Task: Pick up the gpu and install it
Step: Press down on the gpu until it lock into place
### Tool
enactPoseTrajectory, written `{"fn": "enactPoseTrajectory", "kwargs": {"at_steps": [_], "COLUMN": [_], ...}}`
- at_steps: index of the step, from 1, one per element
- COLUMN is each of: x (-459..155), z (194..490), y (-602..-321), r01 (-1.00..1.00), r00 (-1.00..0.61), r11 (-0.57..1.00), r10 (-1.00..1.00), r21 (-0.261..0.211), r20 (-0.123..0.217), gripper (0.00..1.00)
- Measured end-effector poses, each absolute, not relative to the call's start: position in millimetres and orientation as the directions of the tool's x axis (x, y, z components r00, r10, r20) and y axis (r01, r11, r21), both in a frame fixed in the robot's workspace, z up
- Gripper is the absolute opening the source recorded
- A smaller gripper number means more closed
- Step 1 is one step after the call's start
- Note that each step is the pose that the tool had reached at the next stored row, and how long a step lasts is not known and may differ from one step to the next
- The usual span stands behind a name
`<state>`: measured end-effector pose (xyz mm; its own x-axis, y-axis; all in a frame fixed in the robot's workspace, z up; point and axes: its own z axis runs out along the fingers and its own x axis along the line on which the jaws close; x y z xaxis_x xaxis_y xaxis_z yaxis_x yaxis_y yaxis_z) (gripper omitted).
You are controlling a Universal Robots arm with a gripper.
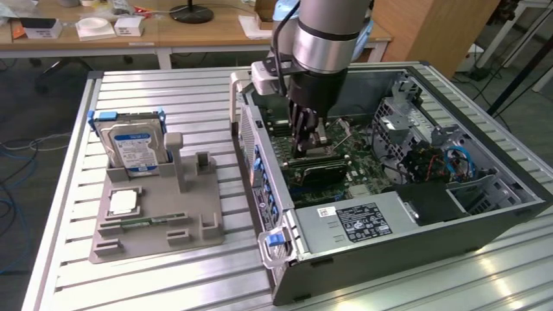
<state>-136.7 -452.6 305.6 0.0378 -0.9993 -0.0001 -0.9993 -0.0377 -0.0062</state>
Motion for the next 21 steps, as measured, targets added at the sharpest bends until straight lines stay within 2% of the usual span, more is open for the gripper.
{"fn": "enactPoseTrajectory", "kwargs": {"at_steps": [21], "x": [-173], "z": [295], "y": [-444], "r01": [-0.999], "r00": [0.035], "r11": [-0.035], "r10": [-0.999], "r21": [-0.006], "r20": [0.008], "gripper": [0.11]}}
